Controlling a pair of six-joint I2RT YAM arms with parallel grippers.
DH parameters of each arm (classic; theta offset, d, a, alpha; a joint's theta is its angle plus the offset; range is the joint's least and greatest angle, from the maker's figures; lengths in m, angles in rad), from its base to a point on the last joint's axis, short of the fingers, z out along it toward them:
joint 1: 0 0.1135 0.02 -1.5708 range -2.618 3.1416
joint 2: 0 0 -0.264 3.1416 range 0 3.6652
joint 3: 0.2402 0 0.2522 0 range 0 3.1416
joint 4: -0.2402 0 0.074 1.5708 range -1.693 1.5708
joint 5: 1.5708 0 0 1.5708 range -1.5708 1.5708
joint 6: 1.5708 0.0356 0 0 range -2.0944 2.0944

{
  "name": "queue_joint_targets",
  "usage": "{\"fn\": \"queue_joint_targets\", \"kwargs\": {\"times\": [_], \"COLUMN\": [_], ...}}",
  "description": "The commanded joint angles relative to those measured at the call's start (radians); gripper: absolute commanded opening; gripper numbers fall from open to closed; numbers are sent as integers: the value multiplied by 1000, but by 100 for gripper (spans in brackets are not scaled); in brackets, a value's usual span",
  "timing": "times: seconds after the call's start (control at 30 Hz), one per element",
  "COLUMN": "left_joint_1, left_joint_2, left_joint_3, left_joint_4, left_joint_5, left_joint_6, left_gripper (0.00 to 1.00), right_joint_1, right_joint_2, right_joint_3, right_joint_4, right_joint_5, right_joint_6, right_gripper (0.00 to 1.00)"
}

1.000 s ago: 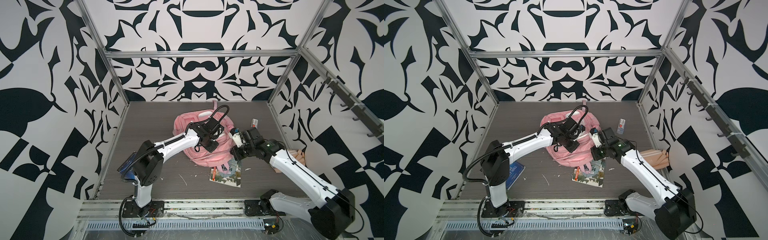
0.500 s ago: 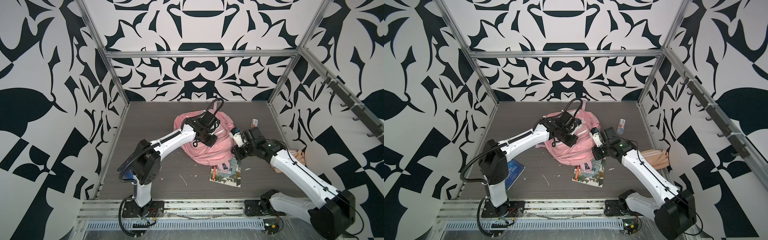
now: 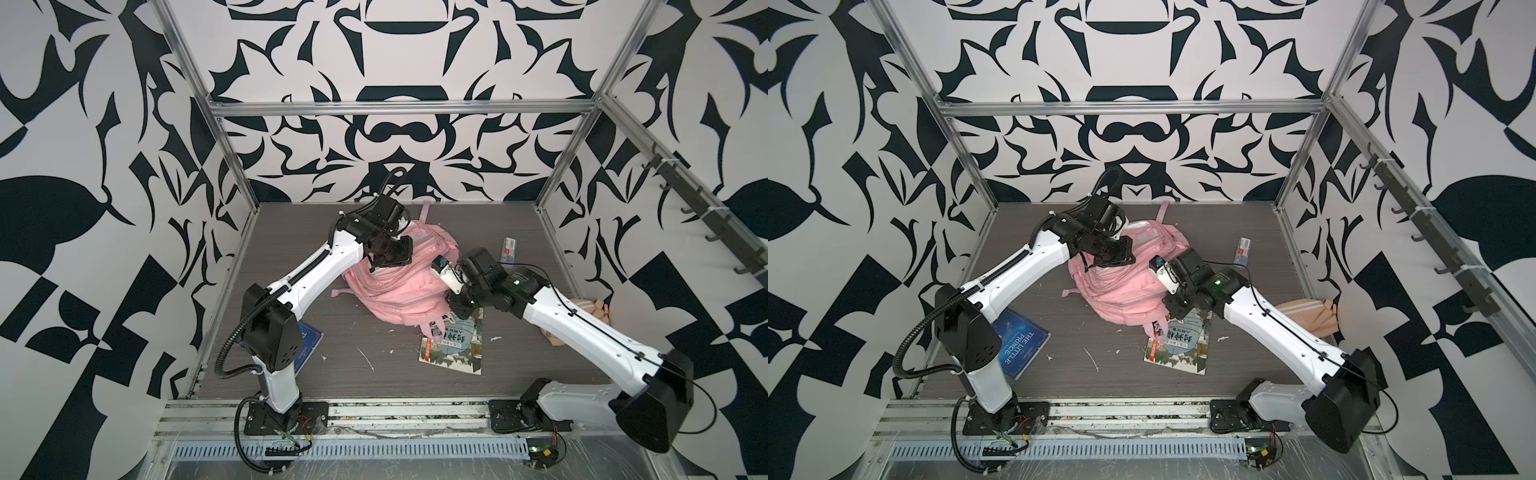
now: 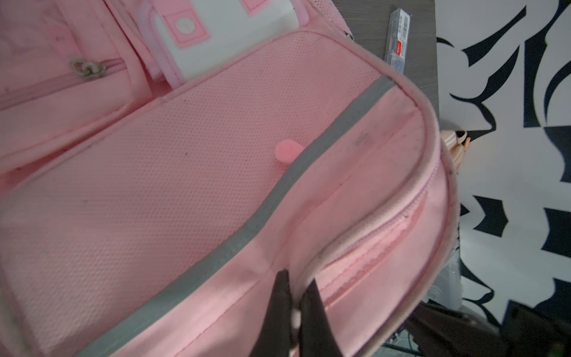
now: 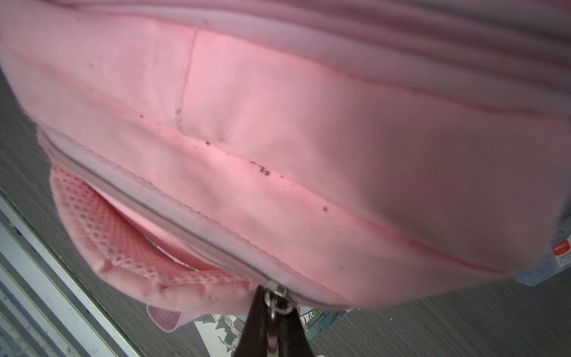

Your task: Pack the student bag

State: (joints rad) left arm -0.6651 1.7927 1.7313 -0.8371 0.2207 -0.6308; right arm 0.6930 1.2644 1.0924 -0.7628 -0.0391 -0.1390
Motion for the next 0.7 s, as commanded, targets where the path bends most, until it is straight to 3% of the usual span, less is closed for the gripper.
{"fn": "queue_joint_targets", "kwargs": {"times": [0.0,0.37,0.67], "left_joint_1": [16,19,25], "left_joint_2": [-18,29,-10], "left_joint_3": [26,87,7], "left_joint_4": [151,277,360], "left_joint_5": [61,95,86], "left_joint_6": [-220,-420,-543], "left_gripper": [0,0,0], "right_joint_1": [53,220,227], "right_joint_2": [6,138,124], "right_joint_3": [35,94,13], "right_joint_4": [-5,228,364], "right_joint_5": [-29,-111,-95], "right_joint_6": [-21,154,257], "right_gripper": [0,0,0]}}
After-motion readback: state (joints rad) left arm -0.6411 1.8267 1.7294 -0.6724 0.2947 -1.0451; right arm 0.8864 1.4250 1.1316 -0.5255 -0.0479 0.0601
